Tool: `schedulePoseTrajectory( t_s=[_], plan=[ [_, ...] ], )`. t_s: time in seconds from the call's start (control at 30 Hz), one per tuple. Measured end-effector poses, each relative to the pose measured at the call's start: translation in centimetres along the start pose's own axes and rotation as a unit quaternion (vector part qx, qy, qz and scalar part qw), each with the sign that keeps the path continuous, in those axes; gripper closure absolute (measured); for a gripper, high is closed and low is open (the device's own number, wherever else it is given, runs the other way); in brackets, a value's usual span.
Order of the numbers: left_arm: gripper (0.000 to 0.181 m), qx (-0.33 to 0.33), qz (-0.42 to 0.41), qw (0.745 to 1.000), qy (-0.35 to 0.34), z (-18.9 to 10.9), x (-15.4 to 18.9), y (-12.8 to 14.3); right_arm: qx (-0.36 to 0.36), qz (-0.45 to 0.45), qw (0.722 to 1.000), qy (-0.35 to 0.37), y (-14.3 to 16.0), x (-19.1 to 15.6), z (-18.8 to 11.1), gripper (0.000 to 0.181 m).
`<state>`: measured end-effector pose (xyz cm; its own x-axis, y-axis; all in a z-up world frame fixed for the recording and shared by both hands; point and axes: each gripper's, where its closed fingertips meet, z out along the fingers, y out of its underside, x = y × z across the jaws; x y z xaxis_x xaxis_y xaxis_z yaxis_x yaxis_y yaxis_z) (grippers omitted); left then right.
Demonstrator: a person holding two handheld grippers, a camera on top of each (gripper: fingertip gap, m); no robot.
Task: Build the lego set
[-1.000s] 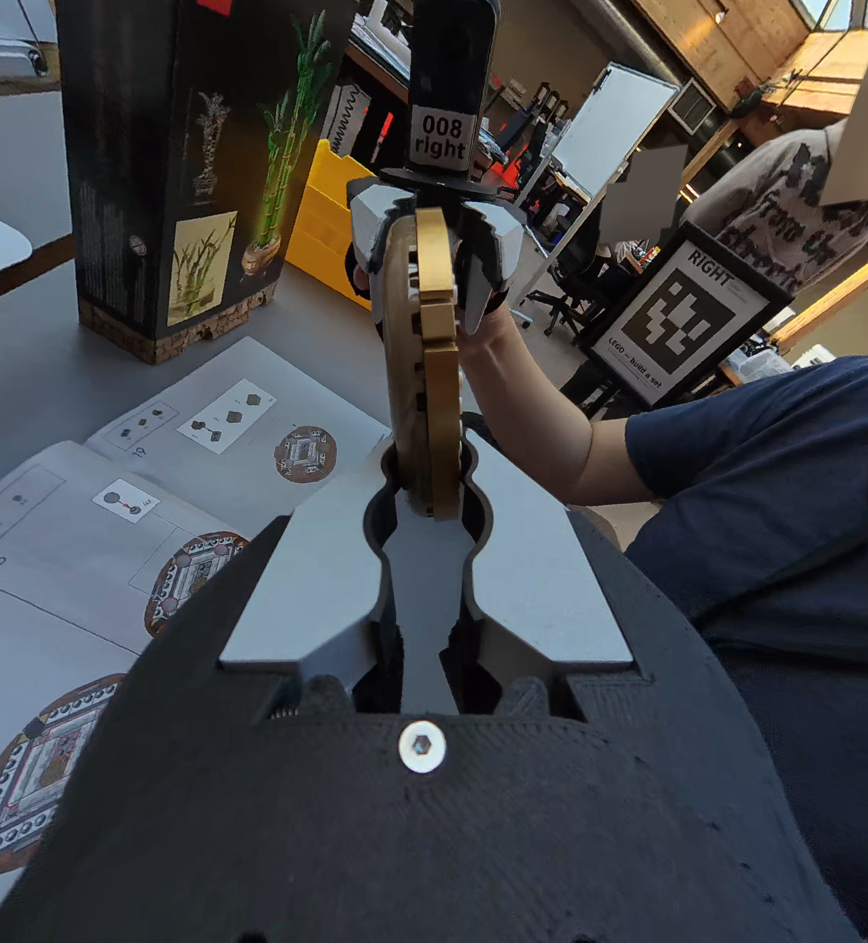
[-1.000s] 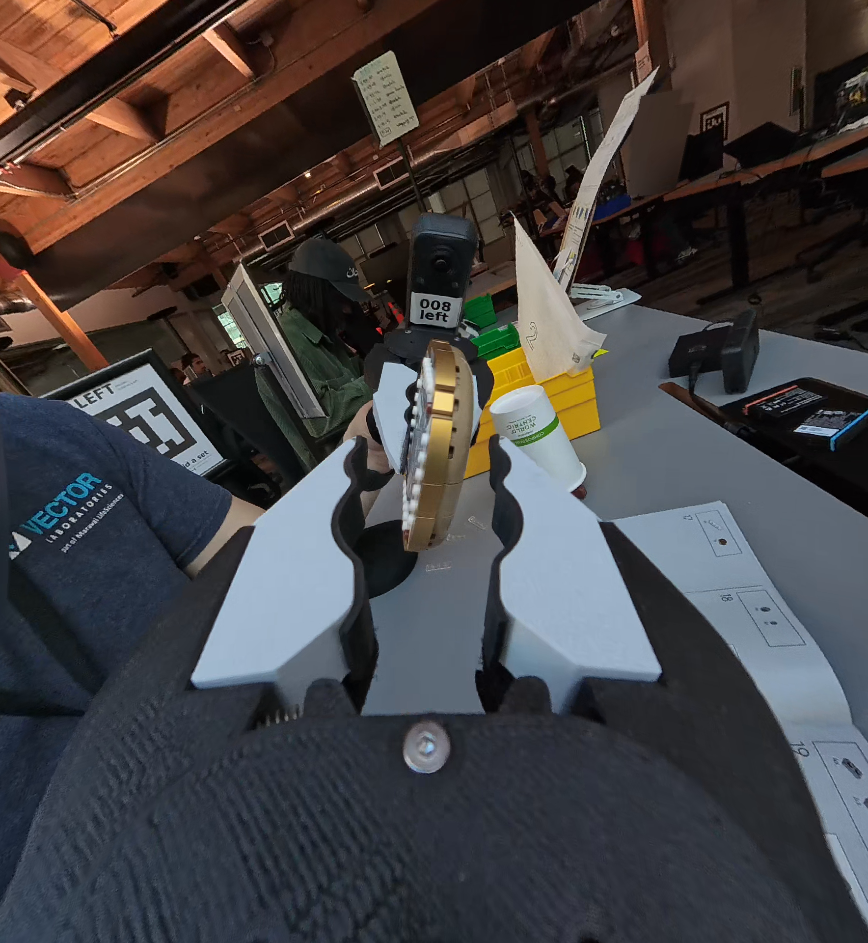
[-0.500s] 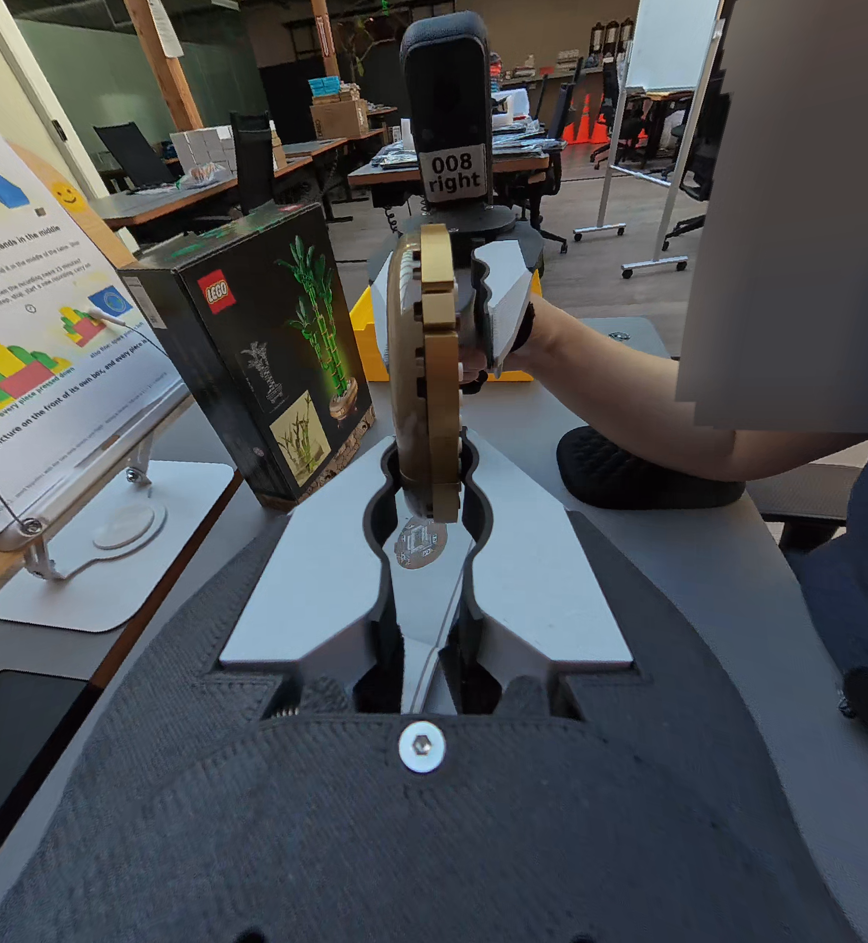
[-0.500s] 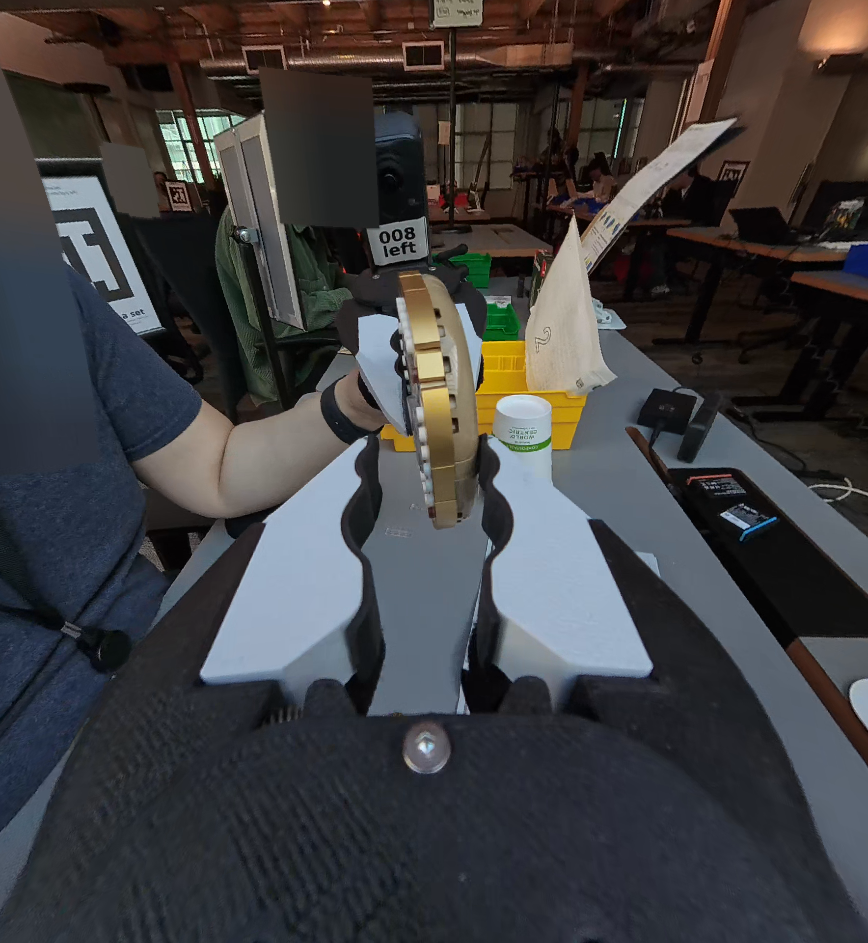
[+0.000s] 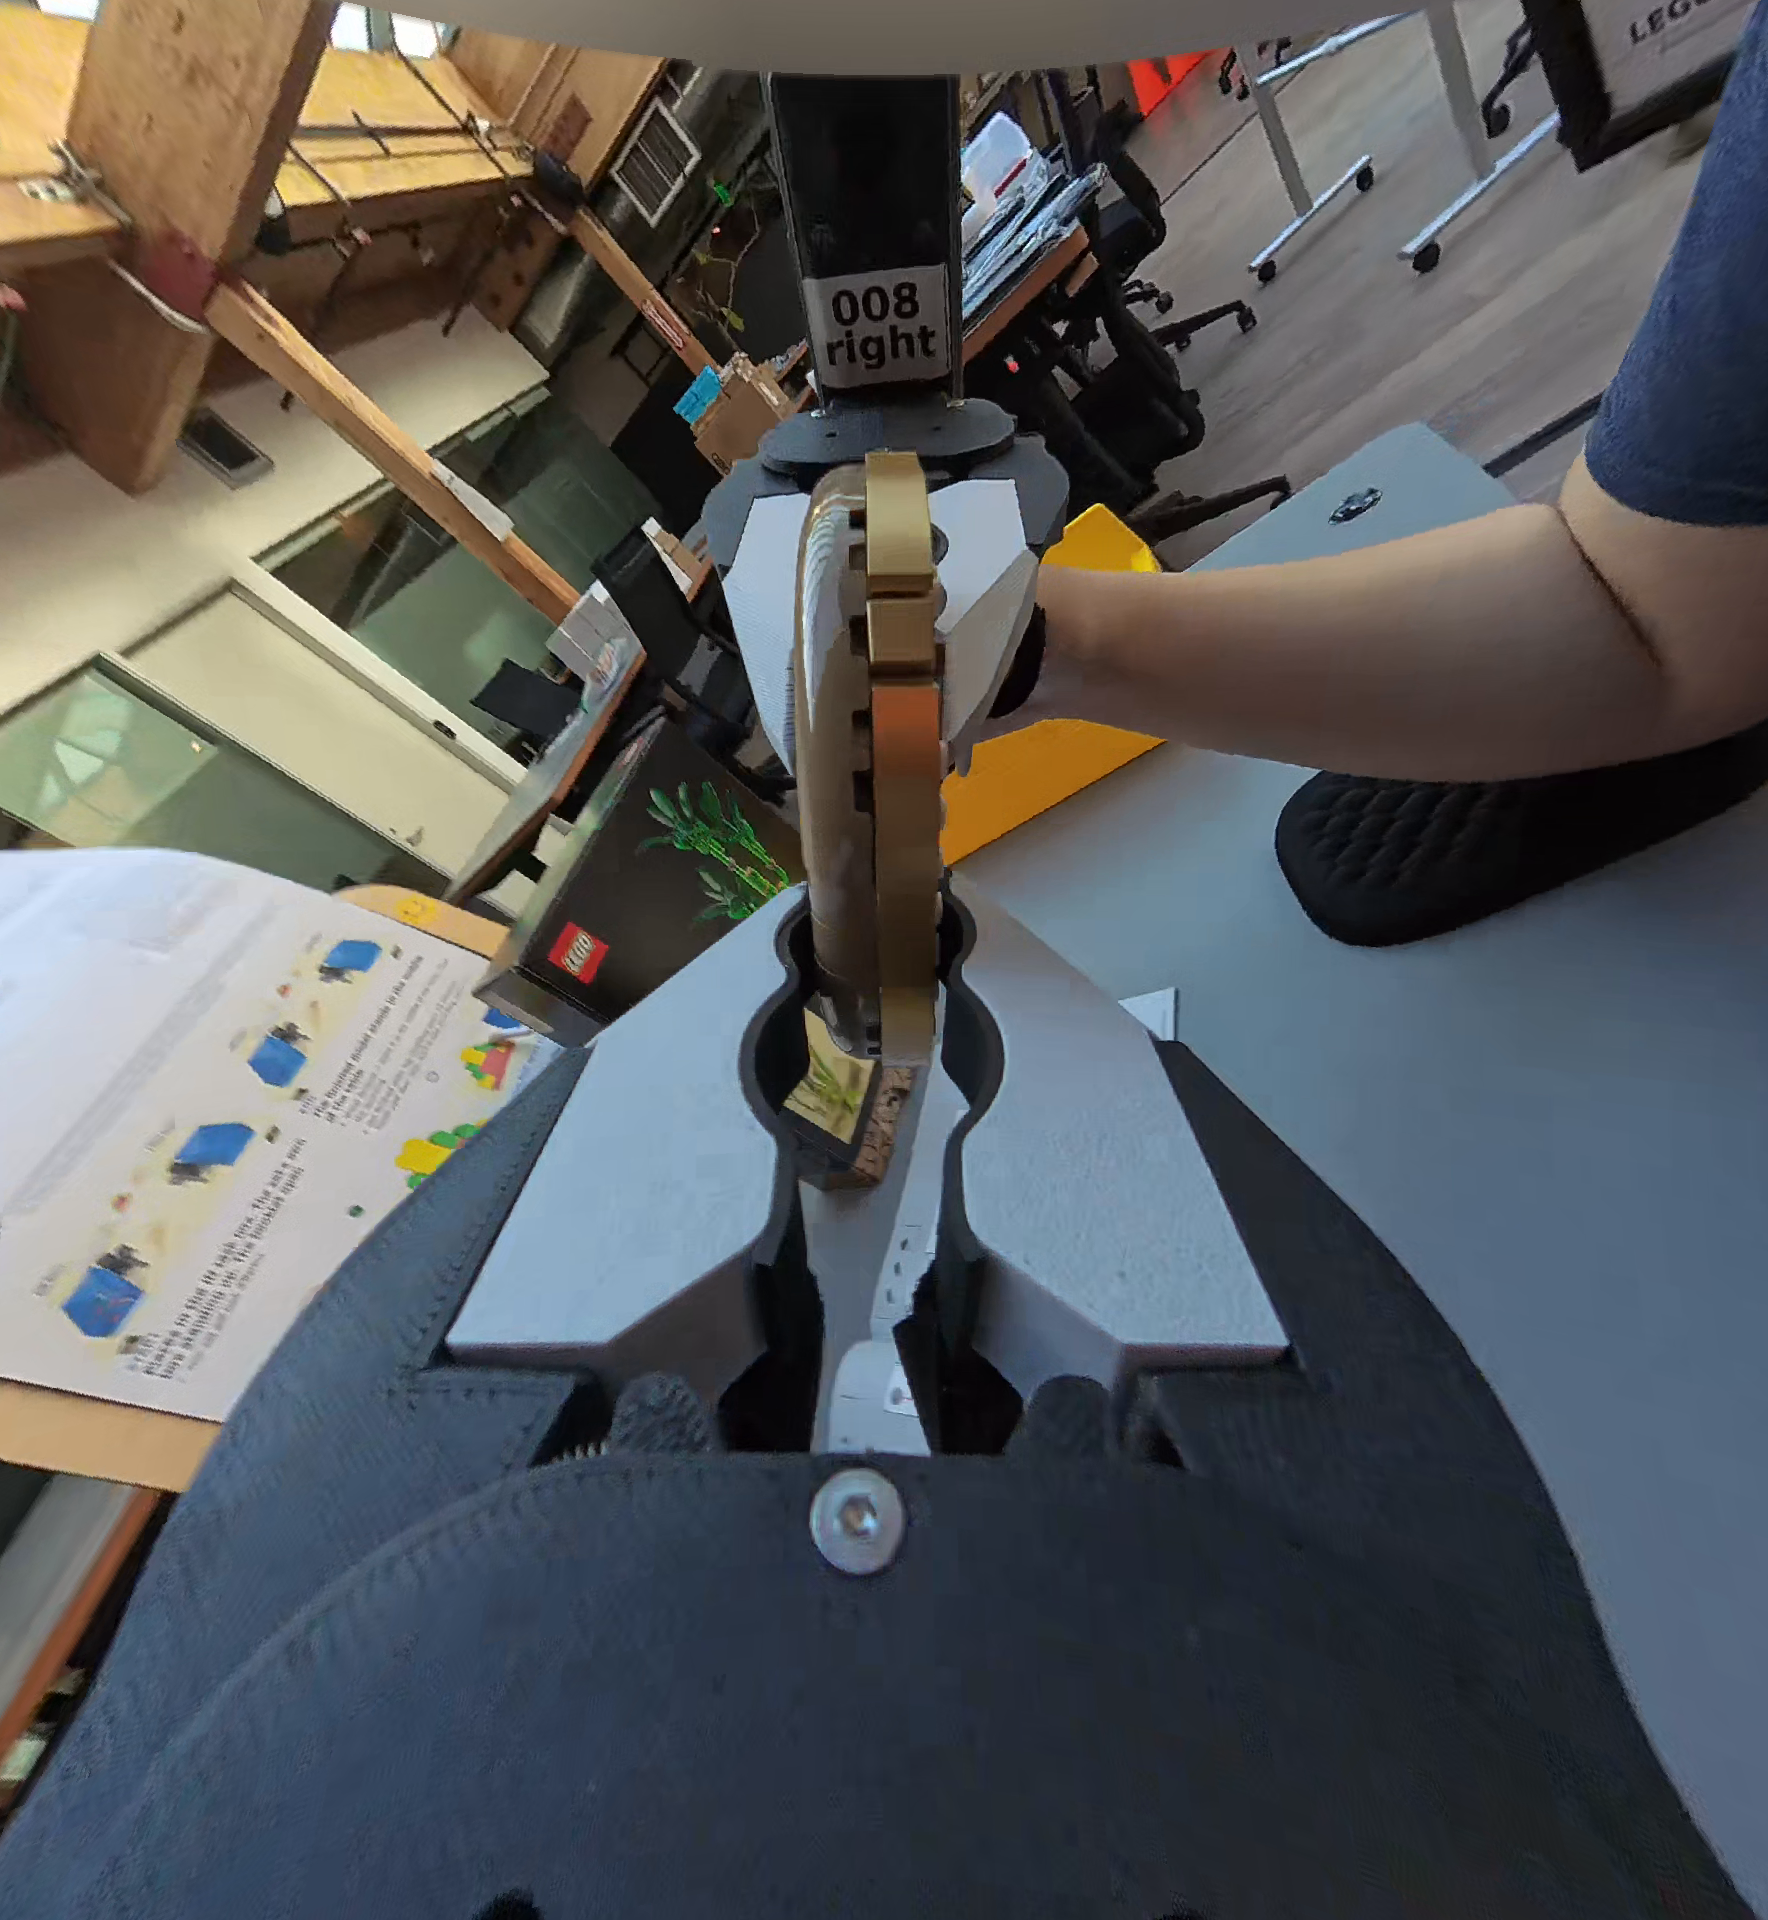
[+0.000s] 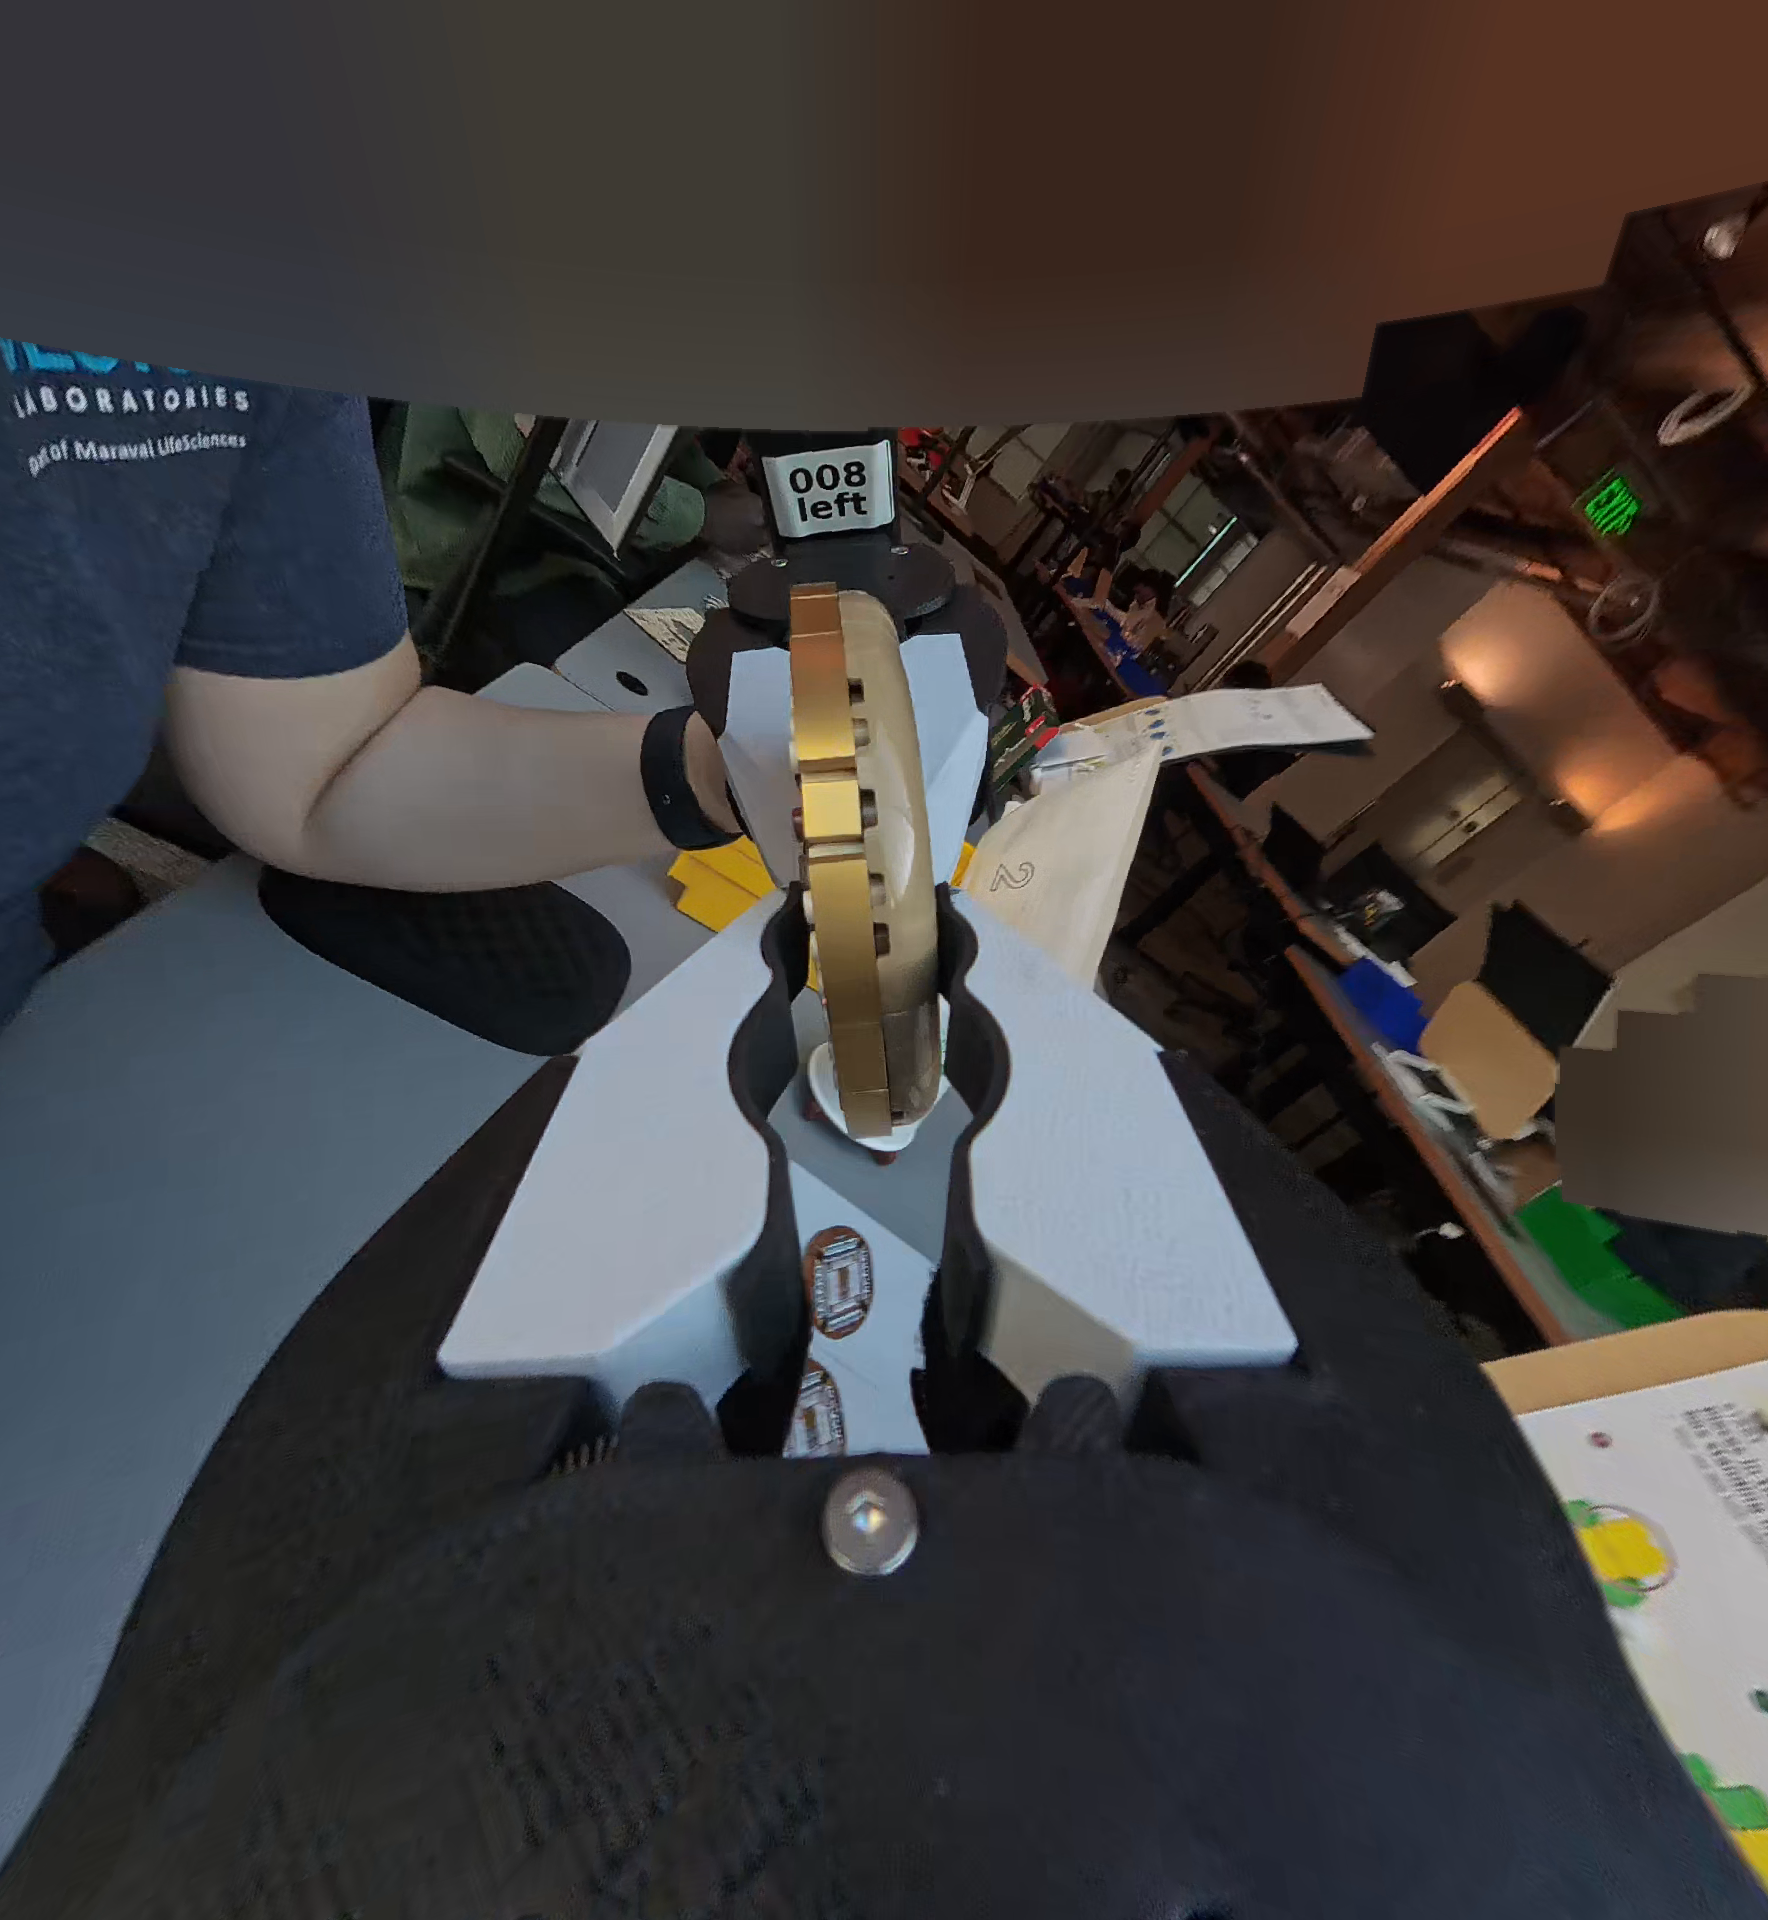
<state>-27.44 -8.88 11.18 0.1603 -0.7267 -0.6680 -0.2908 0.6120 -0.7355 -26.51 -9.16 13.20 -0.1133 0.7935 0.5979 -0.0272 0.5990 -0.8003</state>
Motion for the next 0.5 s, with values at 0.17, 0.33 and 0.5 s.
schedulePoseTrajectory(
  t_s=[0.17, 0.33, 0.5],
  plan=[
    [0.162, 0.006, 0.092, 0.996, -0.021, -0.8, 1.1, -2.3, -0.012, -0.091, 0.996, 0.006, -2.4, -1.7, 0.2, 0.159],
    [0.162, 0.006, 0.093, 0.996, -0.015, -1.1, 1.3, -2.3, -0.024, -0.098, 0.995, 0.006, -2.6, -2.0, 0.4, 0.159],
    [0.162, 0.001, 0.113, 0.993, -0.02, -1.3, 1.4, -2.3, -0.028, -0.114, 0.993, 0.006, -2.5, -2.2, 0.6, 0.159]
  ],
)
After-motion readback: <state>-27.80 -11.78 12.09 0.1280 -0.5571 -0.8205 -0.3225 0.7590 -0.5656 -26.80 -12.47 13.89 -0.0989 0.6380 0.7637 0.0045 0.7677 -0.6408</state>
